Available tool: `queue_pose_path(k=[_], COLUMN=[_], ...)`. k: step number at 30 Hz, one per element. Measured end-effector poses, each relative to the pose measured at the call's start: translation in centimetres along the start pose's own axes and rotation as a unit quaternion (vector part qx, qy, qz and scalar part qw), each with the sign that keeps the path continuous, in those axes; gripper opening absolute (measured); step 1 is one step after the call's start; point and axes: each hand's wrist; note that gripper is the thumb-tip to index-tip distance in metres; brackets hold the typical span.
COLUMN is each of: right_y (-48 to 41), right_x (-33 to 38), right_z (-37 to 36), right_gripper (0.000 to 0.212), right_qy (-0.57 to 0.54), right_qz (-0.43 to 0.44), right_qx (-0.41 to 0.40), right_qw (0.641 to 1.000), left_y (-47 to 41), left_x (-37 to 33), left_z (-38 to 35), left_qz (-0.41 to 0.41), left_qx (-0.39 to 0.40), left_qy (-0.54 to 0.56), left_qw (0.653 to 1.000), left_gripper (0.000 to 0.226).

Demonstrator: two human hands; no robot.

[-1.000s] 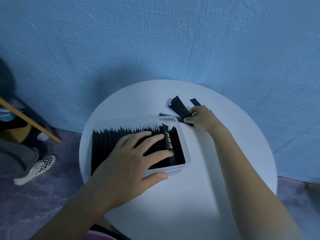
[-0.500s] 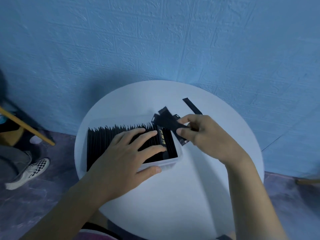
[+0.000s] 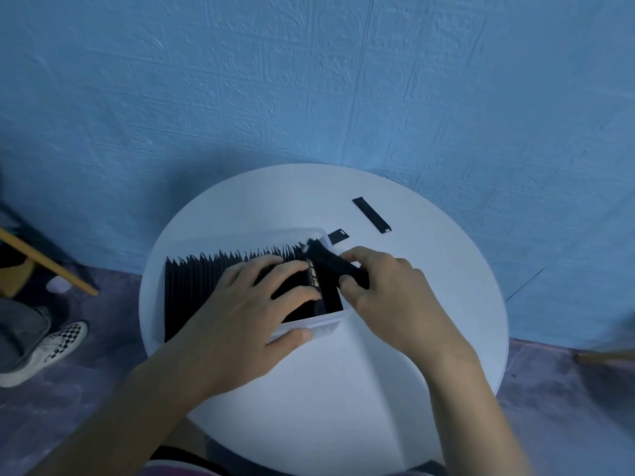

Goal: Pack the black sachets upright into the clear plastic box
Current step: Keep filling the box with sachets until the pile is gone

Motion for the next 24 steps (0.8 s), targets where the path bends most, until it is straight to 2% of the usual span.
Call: queue_pose_path(k=[4,12,24], right_y=[0.3,0.4,0.5], right_x=[-0.3,0.9,1.7], right_z=[0.8,0.0,-1.4], right_gripper=[0.021,0.027,0.024], right_qy=[-0.007,0.007,-0.002], right_qz=[-0.015,-0.016,0.02], right_qx=[-0.026,0.024,0.0], right_qw=[1.0,1.0,1.0], left_y=[0.0,0.2,0.2], left_x=[-0.2,-0.3,-0.4], left_z=[-0.1,0.0,0.0], left_qz=[-0.003,-0.004,0.02], left_qx=[0.0,-0.002,0.01], left_qy=[-0.007,-0.006,-0.008], left_qw=[1.0,1.0,1.0], left_gripper=[0.041,0.041,0.043])
Point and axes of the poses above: each hand's wrist, its own y-axis away from the middle knuckle, its own z-axis out of the back of the hand, x = y × z, and after that the axes turned 15 degrees about -z, right-handed
